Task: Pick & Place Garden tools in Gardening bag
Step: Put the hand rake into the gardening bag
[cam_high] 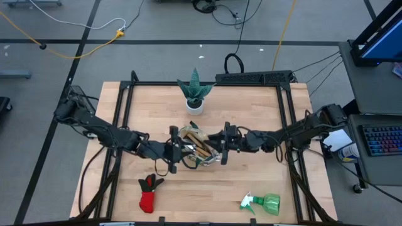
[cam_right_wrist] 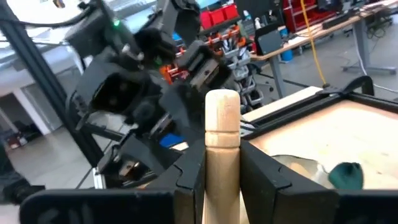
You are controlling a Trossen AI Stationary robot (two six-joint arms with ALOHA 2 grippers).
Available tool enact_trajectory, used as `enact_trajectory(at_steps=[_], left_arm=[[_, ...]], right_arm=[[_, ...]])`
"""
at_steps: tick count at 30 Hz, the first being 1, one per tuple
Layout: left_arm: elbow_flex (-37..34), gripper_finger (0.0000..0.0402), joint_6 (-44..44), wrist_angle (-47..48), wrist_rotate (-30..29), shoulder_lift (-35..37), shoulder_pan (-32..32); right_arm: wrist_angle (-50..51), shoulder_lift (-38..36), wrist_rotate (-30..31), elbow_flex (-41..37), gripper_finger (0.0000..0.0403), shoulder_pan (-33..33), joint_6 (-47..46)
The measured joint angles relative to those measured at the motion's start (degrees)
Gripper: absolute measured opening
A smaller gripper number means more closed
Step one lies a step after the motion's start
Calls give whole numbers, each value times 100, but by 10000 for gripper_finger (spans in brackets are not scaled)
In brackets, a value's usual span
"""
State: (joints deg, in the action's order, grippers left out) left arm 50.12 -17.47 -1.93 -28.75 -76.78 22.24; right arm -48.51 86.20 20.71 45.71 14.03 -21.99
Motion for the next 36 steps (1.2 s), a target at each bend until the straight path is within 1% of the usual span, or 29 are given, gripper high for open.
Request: enact_trajectory(at_steps=[4, 8, 13, 18, 20, 22, 24, 26, 29, 32, 34, 36], left_arm=[[-2, 157, 35, 238, 19, 1, 38], [-2, 157, 290, 604, 22, -3, 37], [-2, 157, 278, 620, 21, -3, 19], [-2, 157, 303, 607, 28, -3, -67], [-2, 157, 369, 568, 160, -3, -110], [-2, 157, 513, 552, 445, -3, -166], [-2, 156, 606, 531, 760, -3, -224], [-2, 157, 600, 503, 878, -6, -267], [-2, 157, 486, 267, 846, -8, -316], [-2, 157, 303, -138, 790, -8, -399], [-2, 157, -76, -271, 794, -8, -436], [-2, 157, -676, -311, 762, -8, -431]], right_arm=[[114, 2, 2, -2, 65, -66, -119], [209, 1, -2, -2, 66, -60, -93], [201, 2, 7, -2, 66, -94, 106], [37, 0, -41, -2, 66, -287, 24], [10, 1, -151, -2, 66, -362, 19], [-48, 2, -290, -2, 66, -409, 18], [-155, 2, -299, -2, 66, -446, 17], [-219, 2, -295, -2, 66, -486, 19], [-269, 2, -289, -3, 66, -541, 39], [-97, 2, -300, -2, 66, -569, 42], [135, 2, -408, -3, 66, -581, 20], [273, 2, -599, -4, 66, -587, 2]])
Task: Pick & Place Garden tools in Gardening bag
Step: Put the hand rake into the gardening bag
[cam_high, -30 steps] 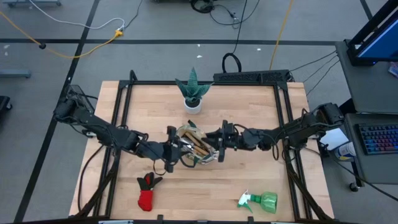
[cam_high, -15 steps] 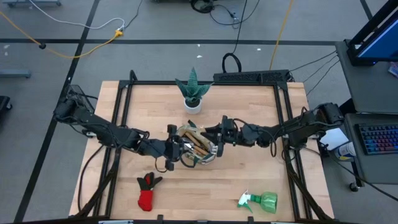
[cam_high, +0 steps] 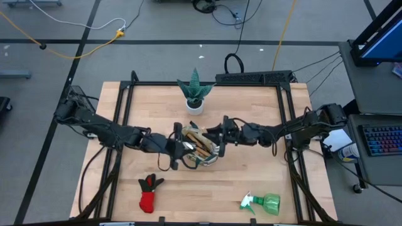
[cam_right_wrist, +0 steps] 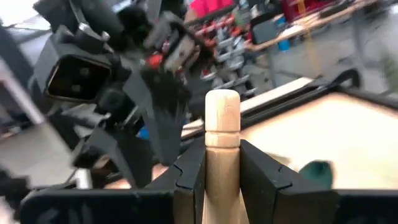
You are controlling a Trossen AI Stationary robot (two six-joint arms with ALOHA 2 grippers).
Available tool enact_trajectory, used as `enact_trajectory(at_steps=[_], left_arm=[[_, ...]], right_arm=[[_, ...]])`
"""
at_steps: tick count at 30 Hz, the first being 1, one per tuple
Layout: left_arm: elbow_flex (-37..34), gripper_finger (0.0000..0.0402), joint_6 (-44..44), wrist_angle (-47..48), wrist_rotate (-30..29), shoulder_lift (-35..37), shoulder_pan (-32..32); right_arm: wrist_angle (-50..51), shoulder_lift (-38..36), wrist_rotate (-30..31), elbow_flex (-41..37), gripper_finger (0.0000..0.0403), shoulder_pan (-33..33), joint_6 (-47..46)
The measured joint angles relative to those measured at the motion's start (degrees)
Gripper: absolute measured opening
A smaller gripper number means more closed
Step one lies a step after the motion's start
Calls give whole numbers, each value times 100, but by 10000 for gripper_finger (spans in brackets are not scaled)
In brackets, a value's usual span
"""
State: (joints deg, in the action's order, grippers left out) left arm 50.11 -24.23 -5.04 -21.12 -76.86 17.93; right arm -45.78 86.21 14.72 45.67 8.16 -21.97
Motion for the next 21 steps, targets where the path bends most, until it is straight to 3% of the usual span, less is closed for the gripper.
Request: enact_trajectory(at_steps=[4, 12, 17, 21], left_arm=[[0, 157, -934, -343, -175, 0, 116], [5, 157, -1892, -739, -207, -199, 287], [9, 157, -3461, -1139, -399, -551, 313], [-2, 157, -4846, -1819, -1139, -1016, 350]], right_arm=[[4, -30, -611, 0, 66, -2, -266], [36, -33, -452, 0, 66, -216, -514], [130, -33, -740, 0, 66, -475, -1484], [353, -33, -799, -2, 66, -520, -2211]])
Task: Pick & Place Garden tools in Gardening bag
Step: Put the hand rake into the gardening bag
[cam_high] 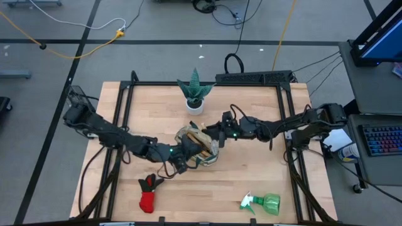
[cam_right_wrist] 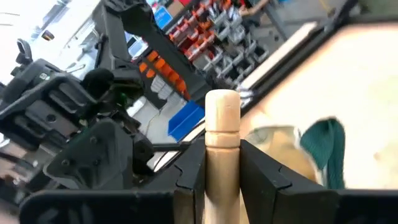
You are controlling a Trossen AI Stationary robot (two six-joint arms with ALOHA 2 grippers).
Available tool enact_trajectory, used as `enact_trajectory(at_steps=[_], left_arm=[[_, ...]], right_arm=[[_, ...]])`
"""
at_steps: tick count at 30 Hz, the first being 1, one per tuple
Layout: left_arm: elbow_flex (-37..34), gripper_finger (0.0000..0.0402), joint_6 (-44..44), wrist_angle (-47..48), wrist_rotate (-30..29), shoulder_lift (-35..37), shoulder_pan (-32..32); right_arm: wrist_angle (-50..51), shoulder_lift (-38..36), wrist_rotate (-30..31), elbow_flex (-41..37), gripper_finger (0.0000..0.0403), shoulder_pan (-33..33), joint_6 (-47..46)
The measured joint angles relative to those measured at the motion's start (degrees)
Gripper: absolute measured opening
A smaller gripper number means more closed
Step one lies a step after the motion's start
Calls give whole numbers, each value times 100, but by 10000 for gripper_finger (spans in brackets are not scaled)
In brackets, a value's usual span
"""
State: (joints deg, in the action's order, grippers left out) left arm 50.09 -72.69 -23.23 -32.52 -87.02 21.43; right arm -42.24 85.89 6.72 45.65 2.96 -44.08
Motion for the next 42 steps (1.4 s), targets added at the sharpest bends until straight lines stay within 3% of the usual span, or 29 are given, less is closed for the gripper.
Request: enact_trajectory(at_steps=[6, 16, 21, 35, 42], left_arm=[[3, 157, -973, -698, -325, -444, 57], [2, 157, -1140, -1031, -451, -551, -27], [2, 157, -1385, -1039, 86, -551, -264], [2, 155, -1559, -1125, 559, -551, -631], [4, 104, -1645, -1145, 849, -549, -774]], right_arm=[[46, 1, -319, 0, 66, -20, -693], [-33, 2, -553, 0, 66, -35, -1116], [-252, 2, -553, 0, 66, -35, -1269], [-253, 4, -553, 0, 66, -28, -1374], [-221, 7, -558, -2, 71, -97, -1701]])
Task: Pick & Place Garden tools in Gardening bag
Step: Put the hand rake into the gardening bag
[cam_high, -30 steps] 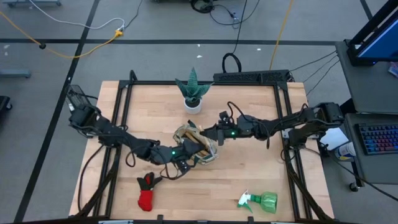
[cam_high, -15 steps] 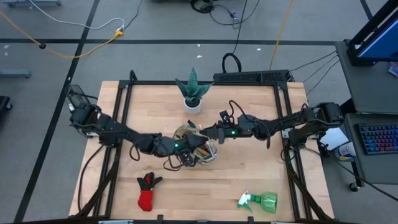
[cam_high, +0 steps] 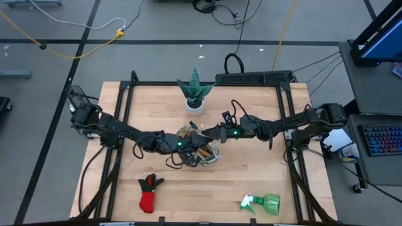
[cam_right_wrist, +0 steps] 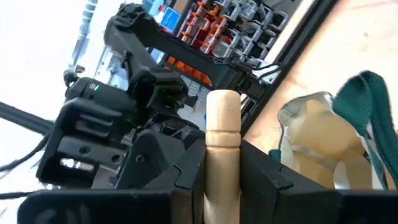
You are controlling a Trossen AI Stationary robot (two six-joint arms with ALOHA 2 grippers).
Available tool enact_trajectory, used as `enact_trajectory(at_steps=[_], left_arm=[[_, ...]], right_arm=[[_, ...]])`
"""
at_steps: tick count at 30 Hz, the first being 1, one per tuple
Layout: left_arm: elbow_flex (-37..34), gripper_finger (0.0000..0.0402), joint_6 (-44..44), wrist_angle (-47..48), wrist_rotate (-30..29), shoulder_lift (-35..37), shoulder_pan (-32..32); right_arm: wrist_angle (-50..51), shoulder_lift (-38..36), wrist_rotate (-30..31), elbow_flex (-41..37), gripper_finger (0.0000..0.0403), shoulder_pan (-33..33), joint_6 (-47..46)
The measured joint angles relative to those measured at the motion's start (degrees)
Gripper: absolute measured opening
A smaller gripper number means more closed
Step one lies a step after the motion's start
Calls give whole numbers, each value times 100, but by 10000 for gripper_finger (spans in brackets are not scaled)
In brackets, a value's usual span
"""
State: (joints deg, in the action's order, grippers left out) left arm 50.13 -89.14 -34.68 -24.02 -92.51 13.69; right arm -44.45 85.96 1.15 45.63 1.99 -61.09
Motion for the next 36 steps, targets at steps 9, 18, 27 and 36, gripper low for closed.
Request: enact_trajectory(at_steps=[9, 18, 27, 36], left_arm=[[4, 84, 136, -21, -8, 2, 21], [4, 71, 528, -3, -451, 4, 238], [-4, 73, 1206, 76, -848, -11, 566], [-4, 77, 2326, 659, -1244, -7, 841]], right_arm=[[50, 4, -24, -2, 98, -72, 160], [23, 4, -142, -2, 142, -100, 650], [-45, -107, -435, 13, 178, -233, 980], [74, -566, -976, -67, 175, -280, 1833]])
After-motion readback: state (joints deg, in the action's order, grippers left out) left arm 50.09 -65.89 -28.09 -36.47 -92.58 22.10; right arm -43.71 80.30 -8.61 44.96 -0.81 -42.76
